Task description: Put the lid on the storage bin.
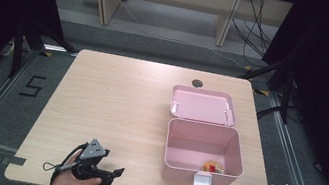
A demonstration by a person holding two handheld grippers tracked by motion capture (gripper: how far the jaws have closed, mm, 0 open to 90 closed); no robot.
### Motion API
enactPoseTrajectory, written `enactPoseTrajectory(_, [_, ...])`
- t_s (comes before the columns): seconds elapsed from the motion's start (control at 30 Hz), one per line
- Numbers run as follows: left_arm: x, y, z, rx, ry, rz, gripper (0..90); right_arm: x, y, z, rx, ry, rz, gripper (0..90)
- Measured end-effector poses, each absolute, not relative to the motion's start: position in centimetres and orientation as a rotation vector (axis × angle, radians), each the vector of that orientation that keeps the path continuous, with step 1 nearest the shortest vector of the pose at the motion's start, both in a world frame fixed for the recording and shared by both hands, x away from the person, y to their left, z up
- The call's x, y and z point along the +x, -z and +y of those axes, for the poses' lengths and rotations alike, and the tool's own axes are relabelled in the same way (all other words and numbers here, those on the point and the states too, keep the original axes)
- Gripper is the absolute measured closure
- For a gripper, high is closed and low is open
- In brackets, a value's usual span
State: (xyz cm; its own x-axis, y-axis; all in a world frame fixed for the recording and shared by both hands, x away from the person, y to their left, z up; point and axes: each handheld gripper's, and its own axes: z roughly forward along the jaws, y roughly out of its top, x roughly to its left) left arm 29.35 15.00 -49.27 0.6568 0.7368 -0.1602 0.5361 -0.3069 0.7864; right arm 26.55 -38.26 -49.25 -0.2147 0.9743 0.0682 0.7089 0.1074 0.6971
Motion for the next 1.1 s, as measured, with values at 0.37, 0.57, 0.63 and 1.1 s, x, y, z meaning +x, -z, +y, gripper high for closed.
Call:
enactPoseTrajectory(0.37, [29.5, 49.3, 14.7, 1.957, -0.274, 1.001, 17.0, 26.4, 49.3, -38.2, 1.688, -0.893, 1.974, 21.9])
enactPoseTrajectory(0.57, [30.0, 48.4, 14.8, 1.922, -0.246, 0.994, 22.5, 26.5, 49.3, -38.4, 1.677, -0.895, 1.971, 21.9])
enactPoseTrajectory(0.63, [30.4, 48.1, 14.7, 1.901, -0.219, 1.01, 23.8, 26.5, 49.4, -38.6, 1.659, -0.895, 1.977, 21.8])
enactPoseTrajectory(1.1, [34.7, 43.8, 11.3, 1.859, -0.191, 0.934, 41.5, 26.6, 49.4, -38.9, 1.663, -0.877, 1.966, 21.6])
